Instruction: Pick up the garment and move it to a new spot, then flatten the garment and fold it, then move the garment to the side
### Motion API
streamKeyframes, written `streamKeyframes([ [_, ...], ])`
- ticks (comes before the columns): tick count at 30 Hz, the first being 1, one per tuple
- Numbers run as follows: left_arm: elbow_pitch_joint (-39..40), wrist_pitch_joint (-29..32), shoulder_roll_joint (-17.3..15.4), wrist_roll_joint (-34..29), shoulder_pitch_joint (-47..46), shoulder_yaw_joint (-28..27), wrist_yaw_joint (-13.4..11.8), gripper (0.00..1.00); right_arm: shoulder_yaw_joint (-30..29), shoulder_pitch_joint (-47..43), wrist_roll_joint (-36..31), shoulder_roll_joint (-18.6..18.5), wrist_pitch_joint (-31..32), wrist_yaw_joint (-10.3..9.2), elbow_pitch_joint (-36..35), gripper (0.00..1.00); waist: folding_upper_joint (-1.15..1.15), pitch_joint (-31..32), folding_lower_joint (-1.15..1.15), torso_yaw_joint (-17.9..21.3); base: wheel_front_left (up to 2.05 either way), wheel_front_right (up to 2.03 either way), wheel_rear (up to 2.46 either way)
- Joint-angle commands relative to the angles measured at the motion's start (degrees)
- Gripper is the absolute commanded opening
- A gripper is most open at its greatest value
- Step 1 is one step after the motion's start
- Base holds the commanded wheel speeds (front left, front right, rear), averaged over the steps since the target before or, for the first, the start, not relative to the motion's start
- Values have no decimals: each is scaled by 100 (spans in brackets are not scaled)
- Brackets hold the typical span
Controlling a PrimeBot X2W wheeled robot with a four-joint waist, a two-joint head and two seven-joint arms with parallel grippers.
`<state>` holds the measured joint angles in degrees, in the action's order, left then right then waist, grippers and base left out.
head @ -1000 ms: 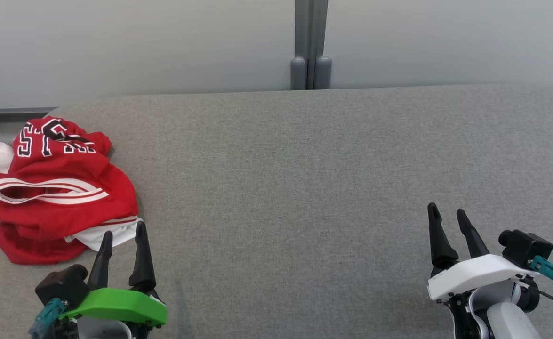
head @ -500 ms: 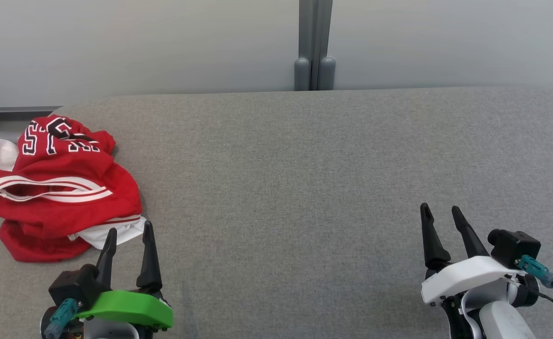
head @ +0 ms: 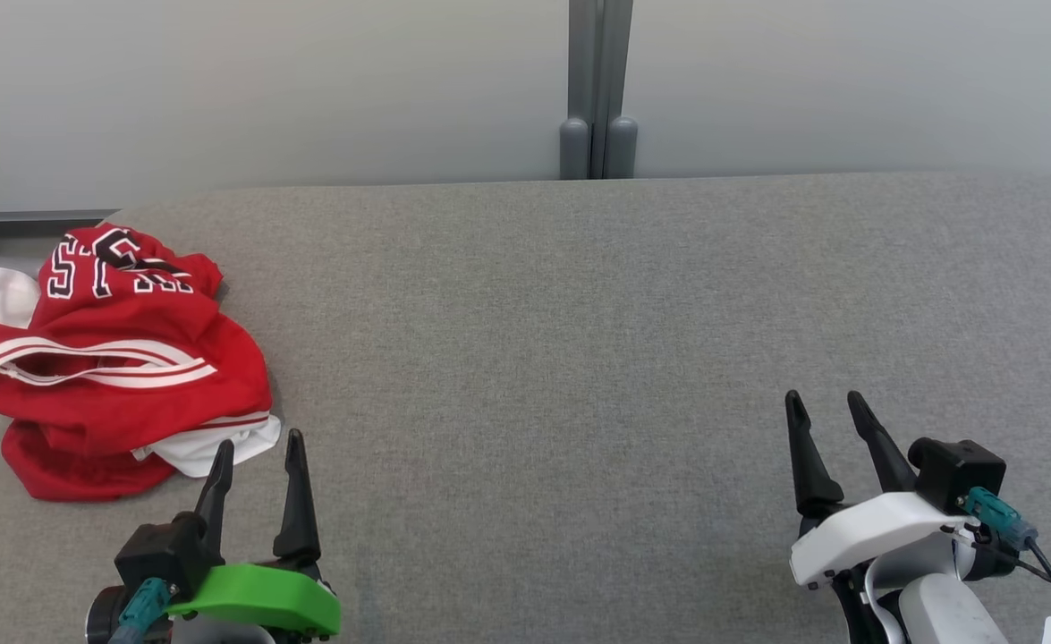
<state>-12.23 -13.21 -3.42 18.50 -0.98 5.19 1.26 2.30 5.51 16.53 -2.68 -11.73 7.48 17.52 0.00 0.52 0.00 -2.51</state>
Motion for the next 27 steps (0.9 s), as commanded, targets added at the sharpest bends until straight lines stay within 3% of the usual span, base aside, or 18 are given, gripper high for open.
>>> streamKeyframes([
  [1,-12,-52,-12,-80,69,-11,12,100,15,64,-113,-29,-63,2,11,100,0,6,0,4,0,0,0],
  [27,-120,-203,33,-66,-11,-30,5,100,141,119,-295,-31,-257,1,144,100,0,-59,0,46,0,0,0],
])
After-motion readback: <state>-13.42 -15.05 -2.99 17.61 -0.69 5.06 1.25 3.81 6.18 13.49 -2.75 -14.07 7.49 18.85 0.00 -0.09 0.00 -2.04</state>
